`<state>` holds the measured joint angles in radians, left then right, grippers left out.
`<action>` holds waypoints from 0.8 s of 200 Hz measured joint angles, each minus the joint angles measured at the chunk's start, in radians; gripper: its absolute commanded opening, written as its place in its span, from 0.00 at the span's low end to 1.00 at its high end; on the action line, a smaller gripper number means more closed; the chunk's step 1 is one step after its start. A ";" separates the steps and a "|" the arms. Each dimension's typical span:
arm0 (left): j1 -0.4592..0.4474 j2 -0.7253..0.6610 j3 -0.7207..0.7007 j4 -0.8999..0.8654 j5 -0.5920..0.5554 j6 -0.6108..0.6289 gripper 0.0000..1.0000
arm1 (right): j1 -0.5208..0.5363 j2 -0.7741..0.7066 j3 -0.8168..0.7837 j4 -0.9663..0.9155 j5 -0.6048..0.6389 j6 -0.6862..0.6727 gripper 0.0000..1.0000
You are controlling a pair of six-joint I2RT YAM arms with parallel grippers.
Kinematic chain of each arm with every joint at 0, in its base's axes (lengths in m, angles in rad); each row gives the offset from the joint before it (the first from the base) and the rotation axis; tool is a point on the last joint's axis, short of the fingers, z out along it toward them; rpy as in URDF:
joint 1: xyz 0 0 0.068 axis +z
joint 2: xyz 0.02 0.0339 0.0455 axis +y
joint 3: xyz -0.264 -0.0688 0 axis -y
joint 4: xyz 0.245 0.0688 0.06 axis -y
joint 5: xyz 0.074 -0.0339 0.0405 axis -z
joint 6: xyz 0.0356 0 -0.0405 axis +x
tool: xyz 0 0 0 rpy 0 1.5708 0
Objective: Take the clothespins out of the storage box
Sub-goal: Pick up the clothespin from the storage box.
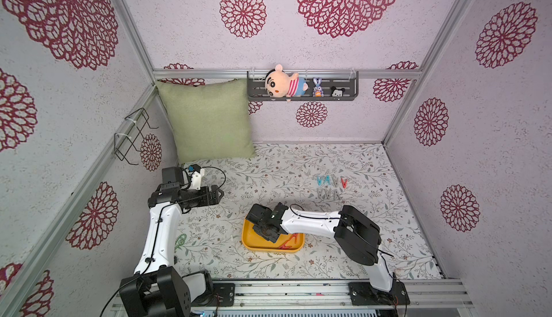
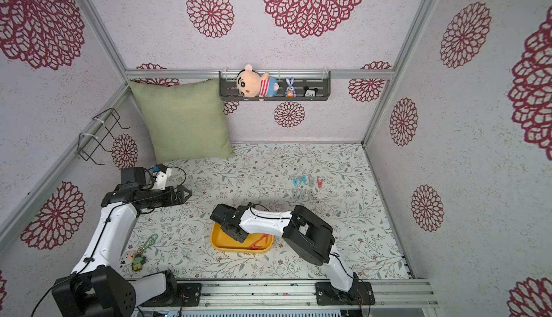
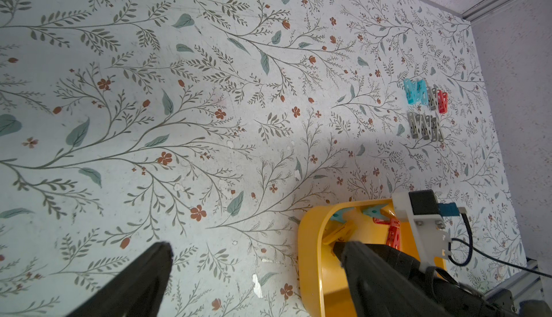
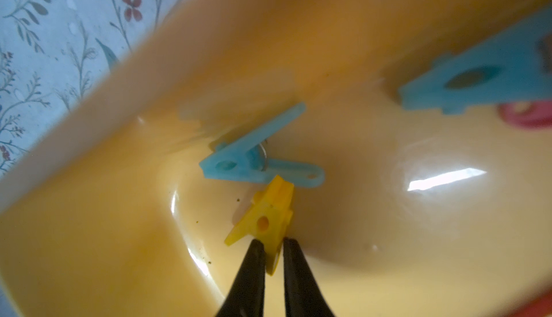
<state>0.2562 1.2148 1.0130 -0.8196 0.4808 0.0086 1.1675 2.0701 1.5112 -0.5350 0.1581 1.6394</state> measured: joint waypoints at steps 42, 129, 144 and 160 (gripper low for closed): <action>0.000 0.000 0.000 -0.002 0.000 0.002 0.97 | 0.000 0.000 0.001 -0.024 0.012 -0.010 0.00; 0.000 0.000 0.000 -0.002 0.000 0.002 0.97 | 0.015 -0.014 0.077 -0.123 0.078 -0.113 0.00; 0.000 0.000 0.000 -0.002 0.000 0.002 0.97 | 0.022 -0.027 0.078 -0.142 0.083 -0.134 0.00; 0.000 0.000 0.000 -0.002 0.000 0.002 0.98 | 0.031 -0.036 0.084 -0.165 0.087 -0.159 0.00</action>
<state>0.2562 1.2148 1.0130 -0.8211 0.4812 0.0105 1.1984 2.0338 1.5951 -0.6998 0.2451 1.4807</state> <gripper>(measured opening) 0.974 0.060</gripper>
